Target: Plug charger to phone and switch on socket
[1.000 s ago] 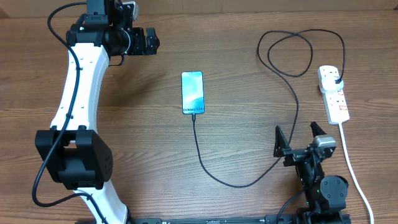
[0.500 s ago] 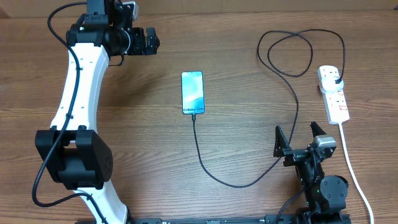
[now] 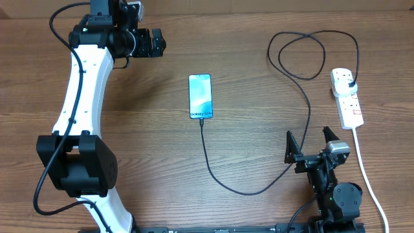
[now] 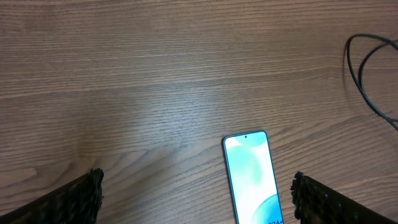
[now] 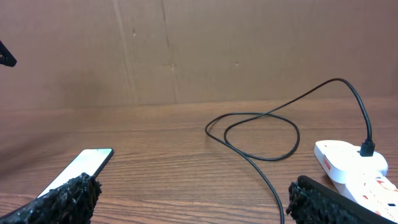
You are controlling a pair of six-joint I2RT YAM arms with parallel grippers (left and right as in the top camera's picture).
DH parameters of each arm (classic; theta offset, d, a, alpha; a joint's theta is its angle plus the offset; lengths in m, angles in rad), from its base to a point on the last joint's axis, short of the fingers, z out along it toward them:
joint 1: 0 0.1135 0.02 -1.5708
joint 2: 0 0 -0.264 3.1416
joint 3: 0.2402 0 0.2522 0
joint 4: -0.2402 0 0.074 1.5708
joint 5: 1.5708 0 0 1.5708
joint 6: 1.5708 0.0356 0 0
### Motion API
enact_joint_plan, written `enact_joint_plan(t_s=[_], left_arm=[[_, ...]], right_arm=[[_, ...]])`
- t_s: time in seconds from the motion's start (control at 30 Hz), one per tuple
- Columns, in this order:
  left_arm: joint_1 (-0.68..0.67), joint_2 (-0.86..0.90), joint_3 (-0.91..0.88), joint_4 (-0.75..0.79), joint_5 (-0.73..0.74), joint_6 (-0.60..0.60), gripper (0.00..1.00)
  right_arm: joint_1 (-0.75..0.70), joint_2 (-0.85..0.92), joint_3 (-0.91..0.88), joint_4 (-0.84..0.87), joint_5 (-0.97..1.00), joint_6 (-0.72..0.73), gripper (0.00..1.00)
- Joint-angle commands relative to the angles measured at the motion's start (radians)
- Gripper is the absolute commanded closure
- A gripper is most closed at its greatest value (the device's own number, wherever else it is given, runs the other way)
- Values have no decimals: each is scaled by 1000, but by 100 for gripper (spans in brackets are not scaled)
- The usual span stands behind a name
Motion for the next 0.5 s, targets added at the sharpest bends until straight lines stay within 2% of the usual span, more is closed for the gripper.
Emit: enact_joint_plan(t_s=[0.0,0.47], left_arm=[[-6,5,-2,1,-2,26,0],[-6,-5,-2,2,-21,39,0]], right_arm=[[-2,-8,-10,6,-5,6,0],[-2,-8,-10,6,-5,6,0]])
